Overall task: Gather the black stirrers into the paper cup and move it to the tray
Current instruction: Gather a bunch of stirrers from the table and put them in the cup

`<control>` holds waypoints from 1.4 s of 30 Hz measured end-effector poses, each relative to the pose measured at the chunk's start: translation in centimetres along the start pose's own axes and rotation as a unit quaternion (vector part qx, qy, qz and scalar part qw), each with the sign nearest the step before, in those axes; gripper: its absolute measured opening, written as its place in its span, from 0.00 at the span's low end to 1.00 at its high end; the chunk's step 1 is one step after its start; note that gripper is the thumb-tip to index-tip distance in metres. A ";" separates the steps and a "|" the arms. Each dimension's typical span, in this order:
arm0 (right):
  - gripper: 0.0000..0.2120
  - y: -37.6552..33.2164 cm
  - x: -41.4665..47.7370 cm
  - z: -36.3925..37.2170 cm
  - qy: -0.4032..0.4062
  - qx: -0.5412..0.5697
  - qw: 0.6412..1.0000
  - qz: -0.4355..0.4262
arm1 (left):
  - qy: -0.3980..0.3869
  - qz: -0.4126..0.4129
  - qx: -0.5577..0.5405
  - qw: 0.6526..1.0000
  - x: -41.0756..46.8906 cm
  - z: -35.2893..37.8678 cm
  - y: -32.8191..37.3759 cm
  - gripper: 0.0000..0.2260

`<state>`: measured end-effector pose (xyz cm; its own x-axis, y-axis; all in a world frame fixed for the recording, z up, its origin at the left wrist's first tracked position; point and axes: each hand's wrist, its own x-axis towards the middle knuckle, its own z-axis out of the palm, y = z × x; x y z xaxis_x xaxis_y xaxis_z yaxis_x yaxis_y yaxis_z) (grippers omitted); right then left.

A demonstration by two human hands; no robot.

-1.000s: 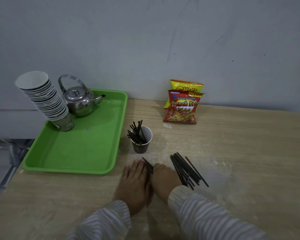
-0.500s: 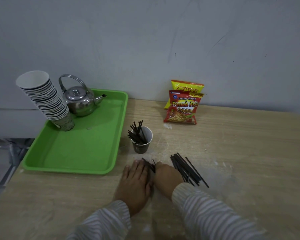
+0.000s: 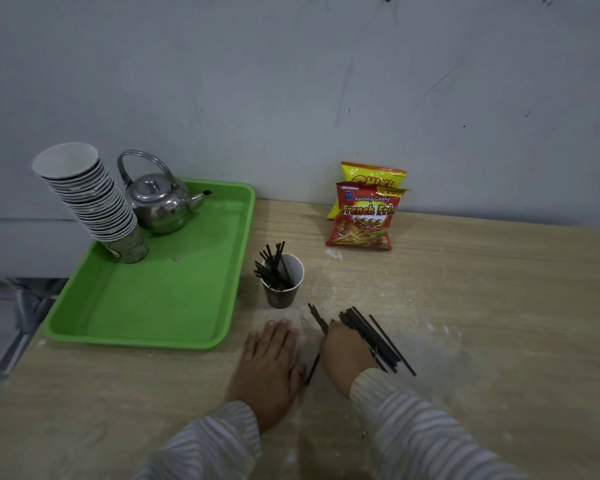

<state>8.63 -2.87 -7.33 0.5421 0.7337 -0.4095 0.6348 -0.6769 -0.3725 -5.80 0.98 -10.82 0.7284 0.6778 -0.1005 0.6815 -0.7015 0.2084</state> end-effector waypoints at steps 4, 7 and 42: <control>0.13 -0.3 0.2 0.0 -0.020 -0.032 0.999 0.006 | 0.005 0.002 -0.001 1.000 -0.1 0.1 0.0 0.26; 0.13 -1.1 0.3 0.0 -0.017 -0.044 0.999 -0.002 | 0.014 0.006 -0.009 1.000 -0.1 0.1 0.1 0.26; 0.04 0.2 1.2 -2.4 -0.061 0.349 0.935 0.024 | -0.024 -0.025 -0.071 0.997 0.6 -0.1 0.5 0.23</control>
<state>10.69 -1.95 -5.94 0.4662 0.7188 -0.5157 0.0744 -0.6128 -0.7868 -5.01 1.09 -10.73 0.6992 0.6968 -0.1601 0.7022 -0.6270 0.3374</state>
